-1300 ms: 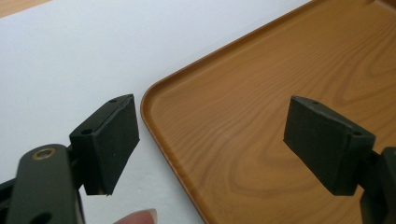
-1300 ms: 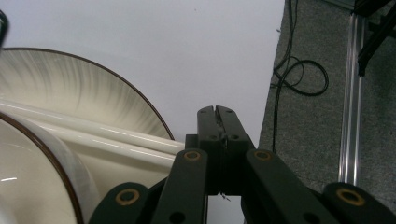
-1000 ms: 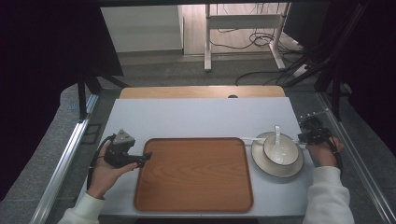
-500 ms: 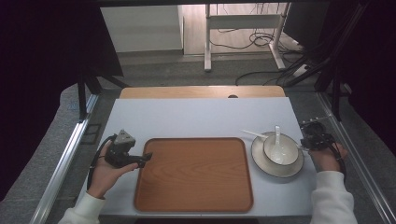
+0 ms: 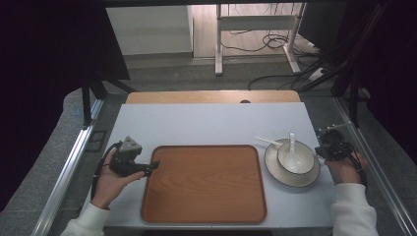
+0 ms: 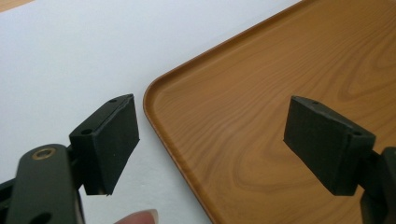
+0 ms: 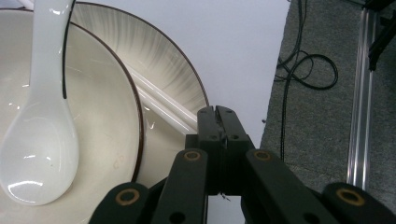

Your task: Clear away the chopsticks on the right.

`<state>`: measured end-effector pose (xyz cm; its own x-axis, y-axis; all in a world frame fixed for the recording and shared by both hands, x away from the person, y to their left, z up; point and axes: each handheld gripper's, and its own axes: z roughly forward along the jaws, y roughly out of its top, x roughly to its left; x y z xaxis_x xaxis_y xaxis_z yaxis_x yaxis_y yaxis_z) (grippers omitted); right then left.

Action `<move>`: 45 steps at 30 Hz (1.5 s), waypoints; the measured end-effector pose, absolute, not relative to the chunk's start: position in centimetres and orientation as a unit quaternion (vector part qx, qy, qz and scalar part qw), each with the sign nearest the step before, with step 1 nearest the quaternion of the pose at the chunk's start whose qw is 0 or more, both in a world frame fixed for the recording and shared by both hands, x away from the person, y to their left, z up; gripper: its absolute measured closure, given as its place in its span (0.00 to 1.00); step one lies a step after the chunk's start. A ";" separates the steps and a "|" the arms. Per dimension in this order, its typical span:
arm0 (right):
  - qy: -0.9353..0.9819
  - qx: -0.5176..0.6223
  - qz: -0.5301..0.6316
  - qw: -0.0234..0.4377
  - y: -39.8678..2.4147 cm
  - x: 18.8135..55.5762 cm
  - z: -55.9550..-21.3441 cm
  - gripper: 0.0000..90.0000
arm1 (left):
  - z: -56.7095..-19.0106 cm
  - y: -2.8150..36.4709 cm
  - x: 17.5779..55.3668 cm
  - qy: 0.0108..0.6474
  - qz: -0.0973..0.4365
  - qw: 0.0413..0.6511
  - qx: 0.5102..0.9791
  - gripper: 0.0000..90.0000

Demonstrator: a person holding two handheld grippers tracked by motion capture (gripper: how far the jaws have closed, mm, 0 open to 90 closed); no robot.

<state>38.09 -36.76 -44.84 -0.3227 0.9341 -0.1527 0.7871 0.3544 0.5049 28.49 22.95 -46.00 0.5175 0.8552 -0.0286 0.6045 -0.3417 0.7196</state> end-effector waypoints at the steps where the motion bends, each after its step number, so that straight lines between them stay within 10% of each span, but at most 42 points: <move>1: 0.796 0.541 0.171 0.212 -36.7 38.1 -44.9 1.00 | -46.0 23.0 28.5 0.457 0.180 0.347 0.799 0.19; 45: 0.798 0.539 0.165 0.212 -37.6 38.5 -45.3 1.00 | -46.2 23.2 28.6 0.459 0.180 0.339 0.801 0.19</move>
<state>38.47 -37.62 -45.31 -0.3292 0.9305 -0.1607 0.7909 0.3647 0.4913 28.59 23.18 -46.23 0.5149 0.8569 -0.0233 0.6129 -0.3490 0.7089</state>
